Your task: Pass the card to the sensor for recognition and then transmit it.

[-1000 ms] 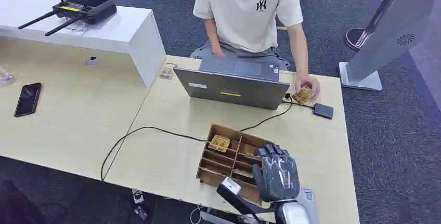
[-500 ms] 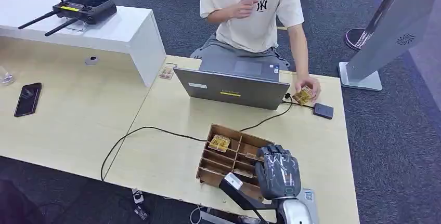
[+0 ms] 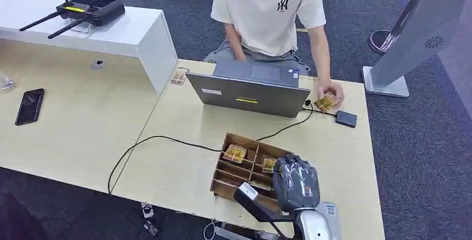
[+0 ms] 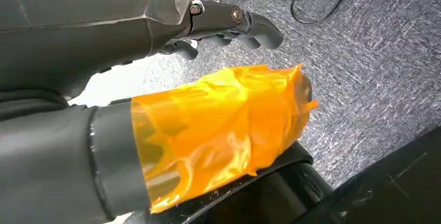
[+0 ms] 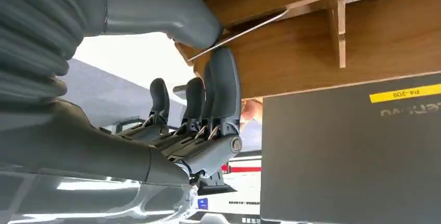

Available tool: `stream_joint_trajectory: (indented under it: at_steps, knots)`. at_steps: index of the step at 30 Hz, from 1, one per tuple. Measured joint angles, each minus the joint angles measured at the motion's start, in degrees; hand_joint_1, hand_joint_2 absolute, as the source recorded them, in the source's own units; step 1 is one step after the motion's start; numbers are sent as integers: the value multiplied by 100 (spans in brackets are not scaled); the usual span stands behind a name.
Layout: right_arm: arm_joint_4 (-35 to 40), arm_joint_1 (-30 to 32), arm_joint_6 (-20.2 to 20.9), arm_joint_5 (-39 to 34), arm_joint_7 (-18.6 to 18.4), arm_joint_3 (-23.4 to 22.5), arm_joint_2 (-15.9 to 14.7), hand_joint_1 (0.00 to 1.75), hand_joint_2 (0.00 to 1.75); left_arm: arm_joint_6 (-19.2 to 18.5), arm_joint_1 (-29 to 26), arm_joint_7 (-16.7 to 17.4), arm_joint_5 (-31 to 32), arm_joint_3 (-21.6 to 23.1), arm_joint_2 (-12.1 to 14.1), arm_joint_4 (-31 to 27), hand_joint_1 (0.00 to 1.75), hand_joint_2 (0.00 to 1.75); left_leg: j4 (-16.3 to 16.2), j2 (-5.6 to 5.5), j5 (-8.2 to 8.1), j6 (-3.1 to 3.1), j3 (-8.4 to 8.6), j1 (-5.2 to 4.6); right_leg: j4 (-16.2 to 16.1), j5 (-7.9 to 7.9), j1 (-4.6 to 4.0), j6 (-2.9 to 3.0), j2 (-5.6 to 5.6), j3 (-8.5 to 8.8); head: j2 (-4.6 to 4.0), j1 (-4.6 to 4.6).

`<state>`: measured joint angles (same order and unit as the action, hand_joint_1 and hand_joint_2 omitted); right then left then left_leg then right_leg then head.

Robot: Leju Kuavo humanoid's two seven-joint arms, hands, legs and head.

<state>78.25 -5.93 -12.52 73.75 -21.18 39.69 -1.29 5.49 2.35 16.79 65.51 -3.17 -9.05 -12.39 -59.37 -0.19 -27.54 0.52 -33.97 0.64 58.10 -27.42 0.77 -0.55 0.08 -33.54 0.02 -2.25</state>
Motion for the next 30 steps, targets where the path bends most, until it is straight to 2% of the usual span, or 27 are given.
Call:
stream_joint_trajectory:
  at_steps: [3,4,7,10,30]
  knots:
    - [0,-1,0,2,0,0,26,113,175,0,0,-2,0,0,0,0,0,0,0,0,0,0,0,0,0,0,0,0,0,0,0,0]
    - [0,-3,2,2,0,0,28,131,175,0,0,-2,0,0,-2,0,0,0,0,0,0,0,0,0,0,0,0,0,0,0,0,0]
    - [-9,-6,28,0,0,-2,30,145,175,0,0,-2,9,0,-4,0,0,0,0,0,0,0,0,0,0,0,0,0,0,0,0,0]
    - [-48,-9,37,-11,-9,-13,42,173,175,0,0,-2,17,0,-4,0,0,0,0,0,0,0,0,0,0,0,0,0,0,0,0,0]
    - [-264,-55,-42,-101,18,-129,136,175,175,2,-1,0,50,0,-7,0,0,0,0,0,0,0,2,0,0,0,0,0,0,1,0,0]
